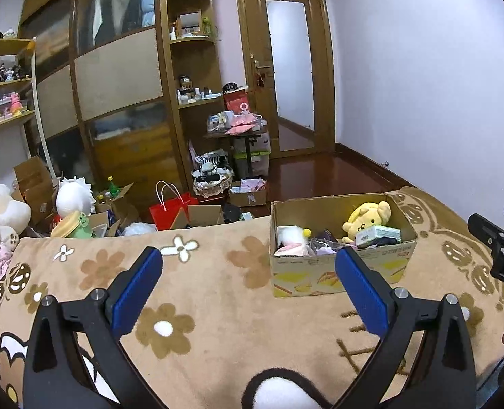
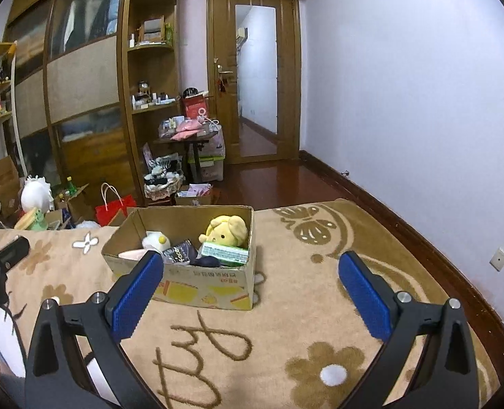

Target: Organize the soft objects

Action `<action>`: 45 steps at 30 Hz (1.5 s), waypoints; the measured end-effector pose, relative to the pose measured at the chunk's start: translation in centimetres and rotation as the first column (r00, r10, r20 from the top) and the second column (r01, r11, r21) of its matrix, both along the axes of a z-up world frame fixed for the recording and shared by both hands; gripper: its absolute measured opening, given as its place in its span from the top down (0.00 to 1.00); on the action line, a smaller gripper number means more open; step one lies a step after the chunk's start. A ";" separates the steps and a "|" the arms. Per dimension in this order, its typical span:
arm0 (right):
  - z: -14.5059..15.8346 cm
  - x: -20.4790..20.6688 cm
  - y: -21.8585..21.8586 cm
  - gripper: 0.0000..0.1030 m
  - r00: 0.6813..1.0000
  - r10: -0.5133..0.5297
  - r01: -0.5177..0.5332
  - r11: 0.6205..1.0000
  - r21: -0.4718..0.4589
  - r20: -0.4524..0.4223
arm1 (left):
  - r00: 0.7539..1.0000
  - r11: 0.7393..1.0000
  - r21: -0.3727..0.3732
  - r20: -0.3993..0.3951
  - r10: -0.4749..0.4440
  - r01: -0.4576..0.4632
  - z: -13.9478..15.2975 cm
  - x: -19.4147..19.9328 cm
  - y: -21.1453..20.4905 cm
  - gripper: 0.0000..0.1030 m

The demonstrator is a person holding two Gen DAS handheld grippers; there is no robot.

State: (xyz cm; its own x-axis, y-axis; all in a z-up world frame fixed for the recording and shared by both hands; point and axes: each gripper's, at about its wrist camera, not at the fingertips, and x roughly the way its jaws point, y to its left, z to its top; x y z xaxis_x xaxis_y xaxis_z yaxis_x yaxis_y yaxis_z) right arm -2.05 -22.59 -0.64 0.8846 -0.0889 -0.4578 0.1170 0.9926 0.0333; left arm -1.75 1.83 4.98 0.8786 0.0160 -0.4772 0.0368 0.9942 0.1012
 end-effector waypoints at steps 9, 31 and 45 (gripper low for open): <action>-1.3 0.7 -0.6 0.00 1.000 -0.003 0.003 1.000 -0.012 -0.023 | 0.999 1.000 0.003 -0.028 -0.023 0.023 -0.7 0.9 -0.3 0.02; -3.2 1.7 -0.7 0.00 0.999 -0.012 0.013 1.000 0.002 -0.049 | 0.995 0.997 0.037 -0.070 -0.071 0.073 -2.2 1.9 -2.0 0.02; -3.0 1.5 -0.8 0.00 0.999 -0.015 0.014 1.000 -0.003 -0.042 | 0.994 0.997 0.032 -0.086 -0.069 0.072 -2.4 2.0 -1.9 0.02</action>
State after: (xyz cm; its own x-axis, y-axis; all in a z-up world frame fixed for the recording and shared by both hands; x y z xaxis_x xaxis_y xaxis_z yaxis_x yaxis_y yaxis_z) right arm -0.52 -23.34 -3.67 0.8631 -0.1028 -0.4945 0.1326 0.9908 0.0255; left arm 0.29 -0.09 2.56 0.8346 -0.0265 -0.5502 0.1166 0.9847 0.1293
